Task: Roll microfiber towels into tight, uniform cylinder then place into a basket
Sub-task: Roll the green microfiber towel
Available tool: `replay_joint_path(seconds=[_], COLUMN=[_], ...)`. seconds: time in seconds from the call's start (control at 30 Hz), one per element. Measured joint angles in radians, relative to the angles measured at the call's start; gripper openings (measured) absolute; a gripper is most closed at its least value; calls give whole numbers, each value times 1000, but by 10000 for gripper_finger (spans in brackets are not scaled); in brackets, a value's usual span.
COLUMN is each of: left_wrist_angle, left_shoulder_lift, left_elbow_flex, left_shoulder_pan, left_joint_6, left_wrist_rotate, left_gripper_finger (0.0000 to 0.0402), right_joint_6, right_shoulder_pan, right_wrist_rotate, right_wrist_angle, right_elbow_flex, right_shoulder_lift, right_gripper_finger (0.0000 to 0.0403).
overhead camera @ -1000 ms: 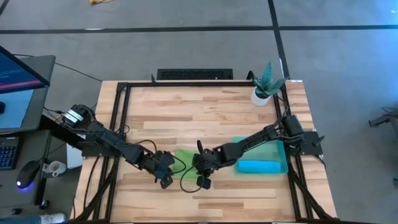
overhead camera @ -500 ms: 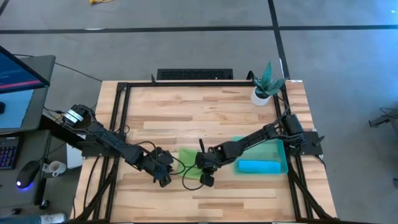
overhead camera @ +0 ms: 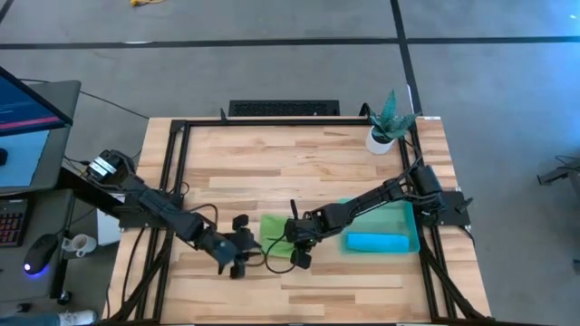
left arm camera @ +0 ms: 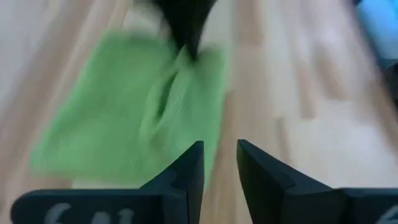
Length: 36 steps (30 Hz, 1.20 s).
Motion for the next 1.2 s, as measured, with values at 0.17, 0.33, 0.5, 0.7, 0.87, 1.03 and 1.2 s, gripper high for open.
replay_joint_path(seconds=[0.17, 0.33, 0.5, 0.7, 0.87, 1.03, 1.2], left_wrist_angle=[149, 164, 164, 134, 135, 133, 131], left_shoulder_lift=[32, 134, 198, 246, 267, 267, 268], left_elbow_flex=[2, 1, 1, 2, 5, 5, 4], left_shoulder_pan=[-15, 29, 66, 89, 90, 90, 90], left_joint_6=[145, 141, 94, -48, -90, -92, -94], left_wrist_rotate=[-38, -37, -57, -12, 24, 22, 23], left_gripper_finger=[75, 62, 55, 55, 55, 55, 55], right_joint_6=[0, 0, 0, -1, -15, -11, -16], right_shoulder_pan=[0, 0, 0, 2, -2, -6, -6], right_wrist_rotate=[3, 3, 2, -1, -64, -72, -73], right_wrist_angle=[0, 1, -3, -5, -5, -5, -5], right_elbow_flex=[0, 0, 0, 1, 1, 1, 1], right_shoulder_lift=[0, 0, 1, 1, 2, 2, 2], right_gripper_finger=[16, 6, 16, 7, 21, 37, 33])
